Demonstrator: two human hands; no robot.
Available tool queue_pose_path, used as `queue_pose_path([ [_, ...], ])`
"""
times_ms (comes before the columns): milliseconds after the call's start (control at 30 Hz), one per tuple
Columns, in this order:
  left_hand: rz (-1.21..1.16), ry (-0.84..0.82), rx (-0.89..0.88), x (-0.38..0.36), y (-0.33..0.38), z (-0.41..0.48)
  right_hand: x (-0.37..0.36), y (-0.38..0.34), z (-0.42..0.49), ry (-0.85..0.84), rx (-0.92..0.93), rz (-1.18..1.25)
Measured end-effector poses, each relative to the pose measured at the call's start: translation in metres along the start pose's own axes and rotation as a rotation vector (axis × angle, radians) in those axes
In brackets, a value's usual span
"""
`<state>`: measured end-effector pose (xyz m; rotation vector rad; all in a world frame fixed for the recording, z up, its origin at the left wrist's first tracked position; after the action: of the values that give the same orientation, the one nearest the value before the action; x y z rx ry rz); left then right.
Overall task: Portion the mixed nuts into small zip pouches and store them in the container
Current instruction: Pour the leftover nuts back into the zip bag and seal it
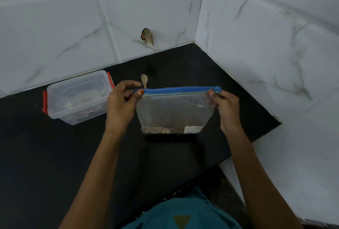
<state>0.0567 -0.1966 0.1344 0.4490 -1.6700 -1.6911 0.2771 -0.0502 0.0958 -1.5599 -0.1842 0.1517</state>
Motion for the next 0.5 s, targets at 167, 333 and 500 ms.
queue_pose_path([
  [167, 0.005, 0.045, 0.008, 0.019, -0.014, -0.008, -0.021, 0.010, -0.009, 0.040, -0.101, 0.054],
  [333, 0.170, 0.040, 0.109, 0.031, -0.033, -0.008, -0.038, 0.020, -0.016, -0.106, -0.128, -0.025],
  [500, 0.455, 0.036, 0.105, 0.023, -0.030, -0.009, -0.038, 0.029, -0.019, -0.236, -0.169, -0.101],
])
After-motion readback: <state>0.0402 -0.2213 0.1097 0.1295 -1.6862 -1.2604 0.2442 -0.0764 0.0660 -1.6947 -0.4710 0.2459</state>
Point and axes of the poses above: each hand's wrist, its own z-axis towards the middle knuckle, its own x-axis out of the back of the hand, y = z × x, the point moved 6 cm from there along z, towards the middle knuckle, and after that the axes turned 2 degrees about x, right-handed, at the moved point
